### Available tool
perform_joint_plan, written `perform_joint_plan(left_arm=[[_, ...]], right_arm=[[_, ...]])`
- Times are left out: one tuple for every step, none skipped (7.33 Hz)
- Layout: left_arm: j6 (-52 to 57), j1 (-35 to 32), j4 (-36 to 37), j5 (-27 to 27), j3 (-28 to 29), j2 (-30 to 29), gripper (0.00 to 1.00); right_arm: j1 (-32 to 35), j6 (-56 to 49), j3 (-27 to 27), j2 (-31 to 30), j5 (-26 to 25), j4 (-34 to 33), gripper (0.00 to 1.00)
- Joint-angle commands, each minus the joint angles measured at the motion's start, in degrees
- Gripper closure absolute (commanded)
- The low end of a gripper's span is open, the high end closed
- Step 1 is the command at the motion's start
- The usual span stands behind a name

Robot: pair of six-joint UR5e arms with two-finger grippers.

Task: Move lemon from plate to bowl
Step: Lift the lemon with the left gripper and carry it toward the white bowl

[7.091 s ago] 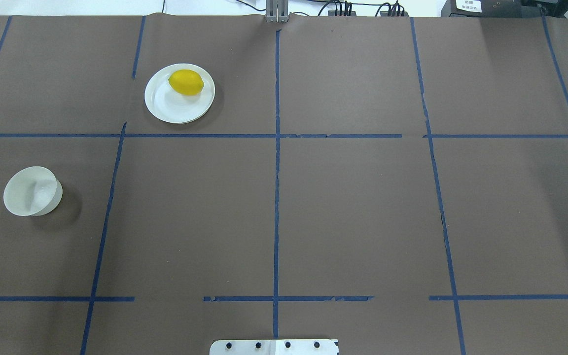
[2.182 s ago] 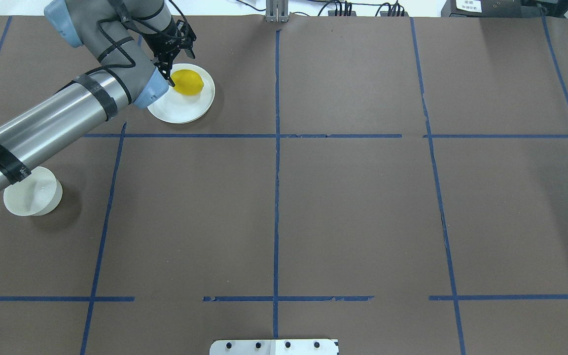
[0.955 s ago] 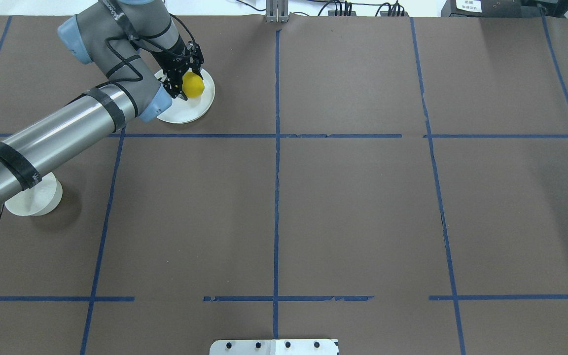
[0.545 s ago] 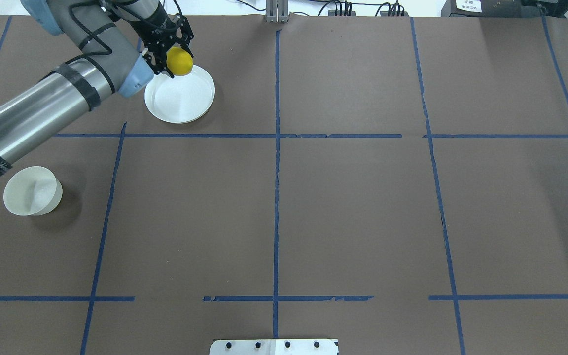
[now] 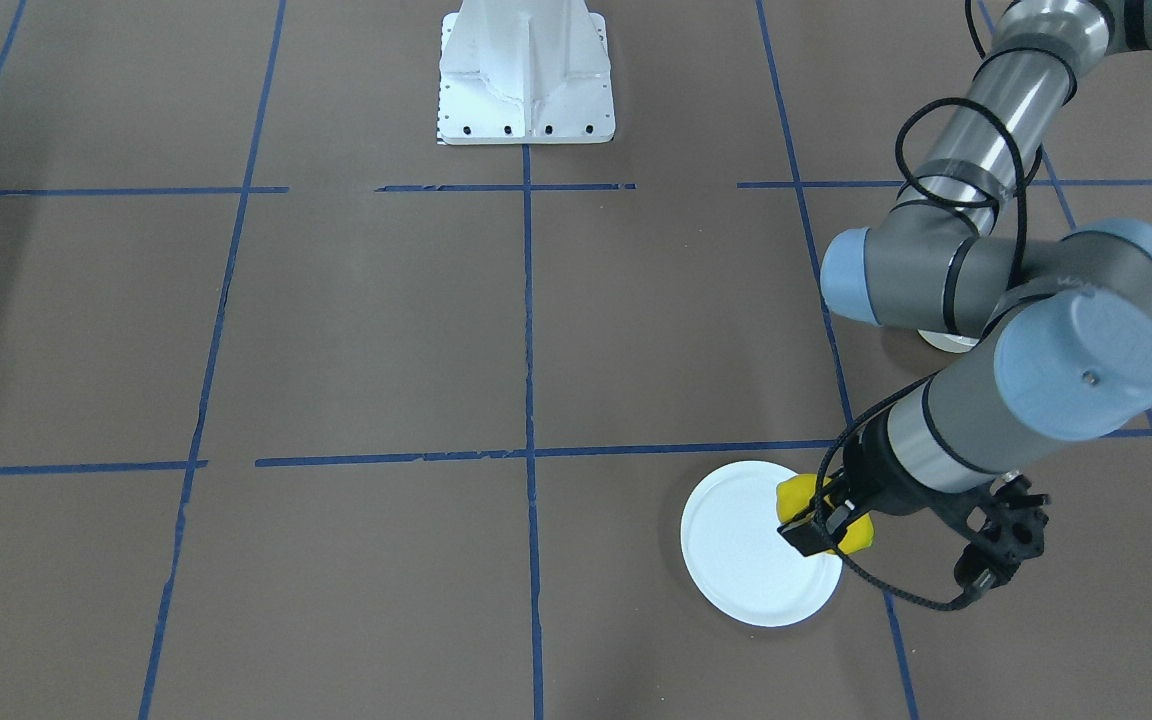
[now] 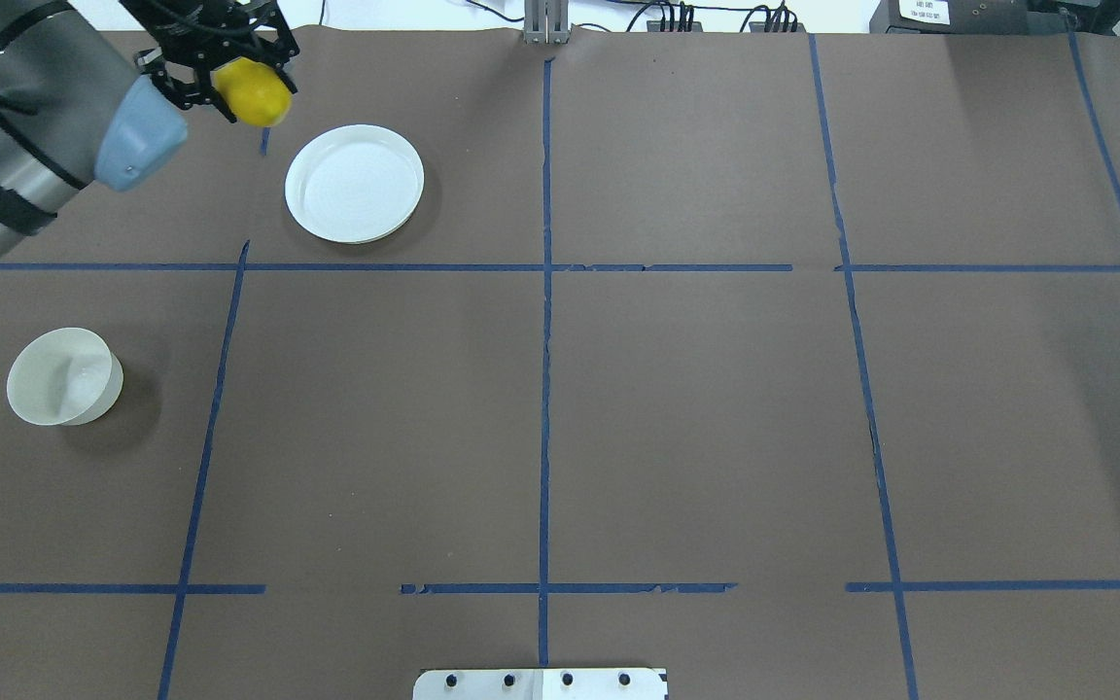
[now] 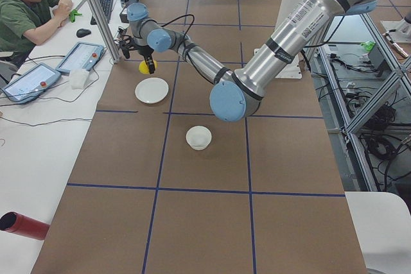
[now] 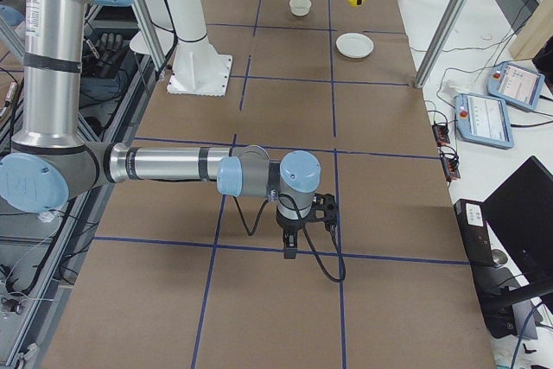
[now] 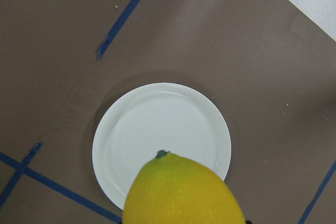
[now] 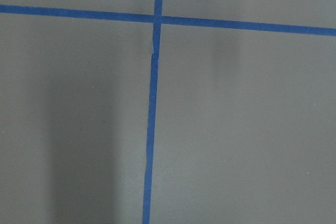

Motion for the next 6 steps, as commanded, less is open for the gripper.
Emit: perform_joint_plan(left_arm=[[20.42,-0.89,13.23,7.87,-18.24,9.74,1.00],[24.67,-0.98,12.04,8.26,-26.84,20.15,1.00],[26.97,-0.99,7.77,8.26,-31.54,28.78,1.00],[26.91,-0.99,-0.02,8.44,-31.33,35.30,1.00],[26.65,-0.81,-9.84,8.44,-30.11,42.07,1.00],[24.73,-0.46,-14.81,8.70,-26.79,43.27,1.00]], right_arm=[[0.00,0.00,0.00,0.05,0.00,0.00,0.00],[0.00,0.00,0.00,-0.03,0.00,0.00,0.00],[0.00,0.00,0.00,0.05,0.00,0.00,0.00],[0.00,0.00,0.00,-0.03,0.00,0.00,0.00],[0.00,0.00,0.00,-0.03,0.00,0.00,0.00],[0.00,0.00,0.00,-0.03,0.00,0.00,0.00]])
